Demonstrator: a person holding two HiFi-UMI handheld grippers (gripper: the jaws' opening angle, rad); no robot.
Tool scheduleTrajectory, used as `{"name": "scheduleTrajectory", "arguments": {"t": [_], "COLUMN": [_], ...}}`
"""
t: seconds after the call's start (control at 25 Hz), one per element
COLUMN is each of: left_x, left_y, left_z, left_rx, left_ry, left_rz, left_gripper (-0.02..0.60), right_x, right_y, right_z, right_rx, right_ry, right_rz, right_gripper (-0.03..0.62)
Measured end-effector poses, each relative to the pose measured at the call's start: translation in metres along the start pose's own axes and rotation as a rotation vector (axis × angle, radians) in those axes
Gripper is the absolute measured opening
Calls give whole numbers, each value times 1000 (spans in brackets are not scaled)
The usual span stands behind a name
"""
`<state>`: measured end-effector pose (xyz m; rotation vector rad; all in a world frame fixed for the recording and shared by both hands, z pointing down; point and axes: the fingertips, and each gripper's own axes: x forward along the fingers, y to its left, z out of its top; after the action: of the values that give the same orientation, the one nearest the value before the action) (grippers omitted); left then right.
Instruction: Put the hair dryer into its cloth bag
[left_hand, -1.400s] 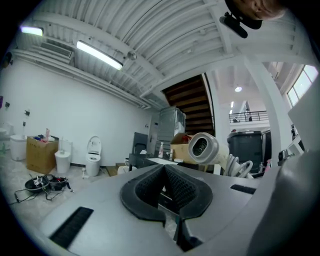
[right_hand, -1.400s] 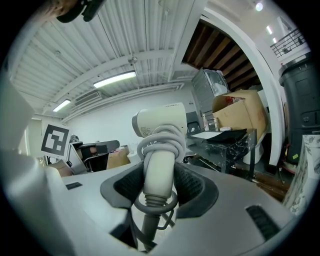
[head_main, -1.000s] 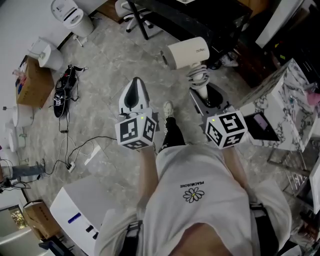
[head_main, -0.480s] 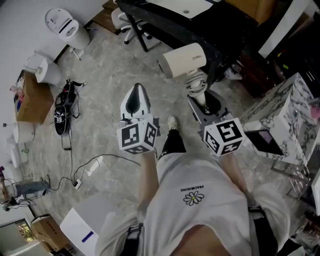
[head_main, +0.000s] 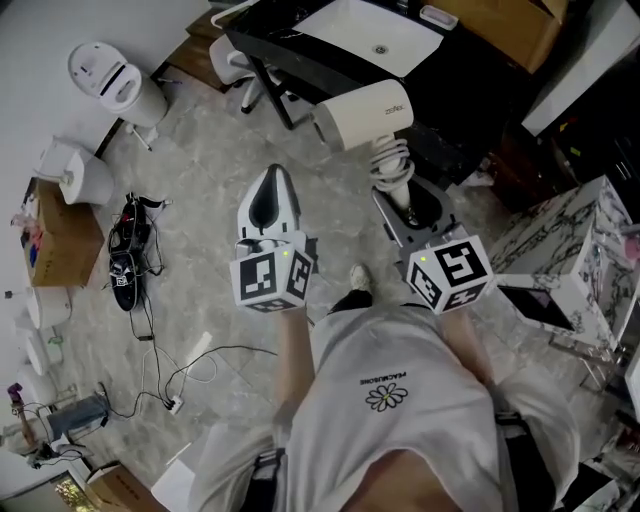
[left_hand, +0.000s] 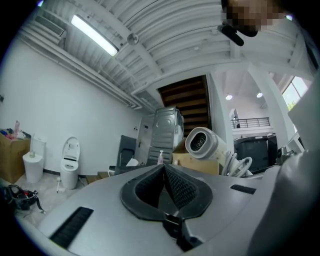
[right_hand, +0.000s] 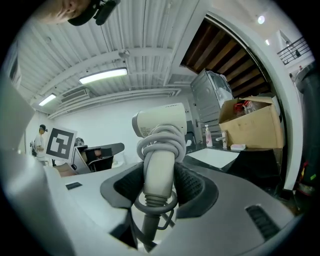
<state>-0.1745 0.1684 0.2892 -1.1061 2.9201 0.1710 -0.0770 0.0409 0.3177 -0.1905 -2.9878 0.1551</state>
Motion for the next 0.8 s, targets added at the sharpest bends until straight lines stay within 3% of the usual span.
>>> {"name": "scheduleTrajectory", "arguments": {"t": [0.44, 0.8], "left_x": [70, 112], "left_y": [39, 22], "left_z": [-2, -5], "left_rx": [-35, -24], "left_ry": [-11, -13], "left_rz": [-24, -45], "left_gripper": [17, 17], "right_x": [72, 88], "right_y": [-32, -70], "right_z": [10, 12], "right_rx": [-15, -16], "right_ry": [13, 14], "right_rz": [-37, -52], "right_gripper": [170, 170]}}
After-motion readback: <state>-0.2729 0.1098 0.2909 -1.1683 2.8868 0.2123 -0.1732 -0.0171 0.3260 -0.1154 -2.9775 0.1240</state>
